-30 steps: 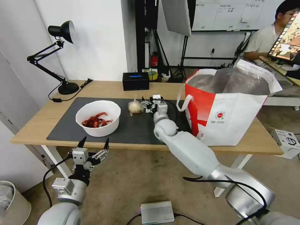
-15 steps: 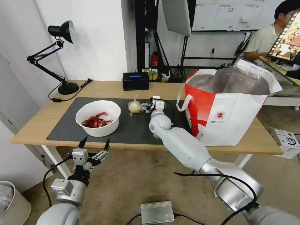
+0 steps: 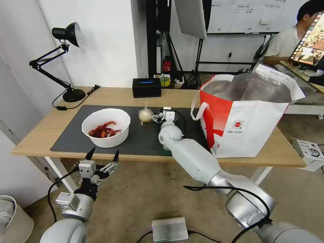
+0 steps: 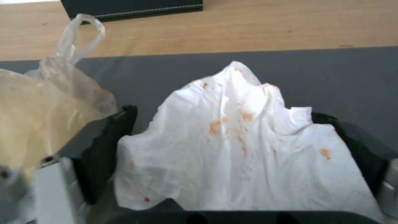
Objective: Pick up the trash from the table and place it into the takeout bag.
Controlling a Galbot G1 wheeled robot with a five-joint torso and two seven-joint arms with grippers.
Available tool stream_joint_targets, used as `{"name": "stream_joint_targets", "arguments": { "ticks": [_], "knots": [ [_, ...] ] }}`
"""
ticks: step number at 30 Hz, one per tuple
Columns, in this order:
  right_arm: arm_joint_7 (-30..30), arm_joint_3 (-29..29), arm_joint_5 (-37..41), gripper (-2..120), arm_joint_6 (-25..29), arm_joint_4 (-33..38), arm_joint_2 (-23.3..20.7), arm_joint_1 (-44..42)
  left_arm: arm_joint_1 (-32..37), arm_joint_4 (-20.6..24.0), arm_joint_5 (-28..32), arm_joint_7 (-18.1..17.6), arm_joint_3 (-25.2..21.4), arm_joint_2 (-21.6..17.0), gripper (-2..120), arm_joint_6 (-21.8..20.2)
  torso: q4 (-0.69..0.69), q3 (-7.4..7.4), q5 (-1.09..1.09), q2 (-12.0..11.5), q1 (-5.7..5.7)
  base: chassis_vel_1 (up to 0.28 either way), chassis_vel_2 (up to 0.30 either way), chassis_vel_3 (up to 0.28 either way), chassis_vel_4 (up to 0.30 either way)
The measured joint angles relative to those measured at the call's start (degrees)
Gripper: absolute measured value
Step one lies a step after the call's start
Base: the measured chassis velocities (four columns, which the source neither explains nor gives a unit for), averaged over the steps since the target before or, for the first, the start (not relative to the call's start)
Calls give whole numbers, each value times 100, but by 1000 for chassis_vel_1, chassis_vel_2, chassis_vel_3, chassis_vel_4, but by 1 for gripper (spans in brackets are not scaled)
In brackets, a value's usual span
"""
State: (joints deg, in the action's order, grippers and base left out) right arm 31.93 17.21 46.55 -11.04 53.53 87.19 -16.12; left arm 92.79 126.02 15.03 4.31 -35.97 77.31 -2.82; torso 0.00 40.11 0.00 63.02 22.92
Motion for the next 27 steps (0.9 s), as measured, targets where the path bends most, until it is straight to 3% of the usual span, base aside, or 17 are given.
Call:
{"name": "stream_joint_targets", "arguments": {
  "ticks": [14,21,26,27],
  "knots": [
    [-19,-76,0,45,19,26,-32,-44,-9,-21,-29,2,24,26,100,2,0,0,0,0,0,0,0,0,0],
    [-28,-73,0,16,45,112,-79,-61,22,-5,-45,11,34,45,100,8,0,0,0,0,0,0,0,0,0],
    [-28,-67,1,9,60,141,-97,-79,28,-4,-46,12,35,46,100,9,0,0,0,0,0,0,0,0,0],
    [-28,-61,2,0,80,155,-107,-87,30,-4,-48,12,35,47,100,11,0,0,0,0,0,0,0,0,0]
  ]
}}
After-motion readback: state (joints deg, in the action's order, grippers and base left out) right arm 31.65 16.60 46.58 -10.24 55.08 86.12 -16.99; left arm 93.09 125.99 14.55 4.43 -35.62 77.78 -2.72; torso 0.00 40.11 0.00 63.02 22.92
